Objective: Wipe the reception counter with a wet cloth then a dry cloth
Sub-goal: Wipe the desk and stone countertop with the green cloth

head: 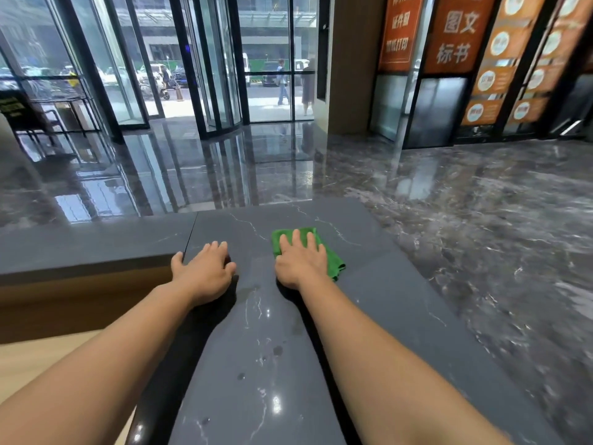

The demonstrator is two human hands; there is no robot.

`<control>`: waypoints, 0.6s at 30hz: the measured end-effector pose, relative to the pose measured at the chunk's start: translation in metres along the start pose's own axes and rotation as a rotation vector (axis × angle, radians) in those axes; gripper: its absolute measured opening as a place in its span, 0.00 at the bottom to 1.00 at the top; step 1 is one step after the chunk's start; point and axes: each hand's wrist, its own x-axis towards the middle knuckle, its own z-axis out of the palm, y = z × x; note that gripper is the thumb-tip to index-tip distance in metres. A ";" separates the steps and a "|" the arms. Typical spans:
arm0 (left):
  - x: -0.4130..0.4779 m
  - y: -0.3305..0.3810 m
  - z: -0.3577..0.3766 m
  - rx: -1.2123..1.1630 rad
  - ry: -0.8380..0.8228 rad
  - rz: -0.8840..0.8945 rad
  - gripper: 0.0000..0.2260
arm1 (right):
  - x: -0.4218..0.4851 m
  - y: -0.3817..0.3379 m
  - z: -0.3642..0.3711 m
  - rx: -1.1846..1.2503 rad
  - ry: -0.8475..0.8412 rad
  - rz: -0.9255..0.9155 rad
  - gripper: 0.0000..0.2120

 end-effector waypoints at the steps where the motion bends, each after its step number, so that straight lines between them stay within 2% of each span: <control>1: -0.005 -0.001 -0.004 0.002 -0.010 0.004 0.22 | -0.005 -0.011 0.003 0.004 -0.006 -0.024 0.28; 5: -0.030 0.002 -0.014 0.034 -0.096 0.045 0.26 | -0.012 -0.023 0.005 0.000 -0.025 -0.071 0.29; 11: -0.065 0.016 -0.012 0.127 -0.185 0.092 0.36 | -0.010 0.009 -0.005 0.010 -0.021 -0.097 0.27; 18: -0.080 0.008 -0.001 0.109 -0.261 0.047 0.40 | -0.013 0.106 -0.029 0.006 0.040 0.171 0.27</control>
